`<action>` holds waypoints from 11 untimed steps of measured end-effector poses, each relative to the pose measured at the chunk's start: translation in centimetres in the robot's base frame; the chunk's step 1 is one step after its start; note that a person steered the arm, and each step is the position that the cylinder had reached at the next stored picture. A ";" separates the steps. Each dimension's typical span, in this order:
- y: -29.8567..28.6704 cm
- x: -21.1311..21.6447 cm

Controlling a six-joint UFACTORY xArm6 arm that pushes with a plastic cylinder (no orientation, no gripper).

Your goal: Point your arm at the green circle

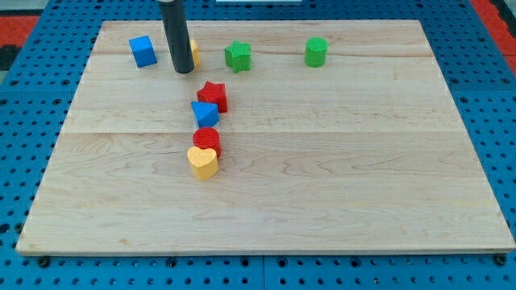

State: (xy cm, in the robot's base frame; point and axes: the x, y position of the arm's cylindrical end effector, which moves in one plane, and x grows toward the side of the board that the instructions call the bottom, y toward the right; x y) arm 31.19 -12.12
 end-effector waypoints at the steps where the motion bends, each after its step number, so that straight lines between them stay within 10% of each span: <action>1: -0.1 0.0; 11: 19.9 0.3</action>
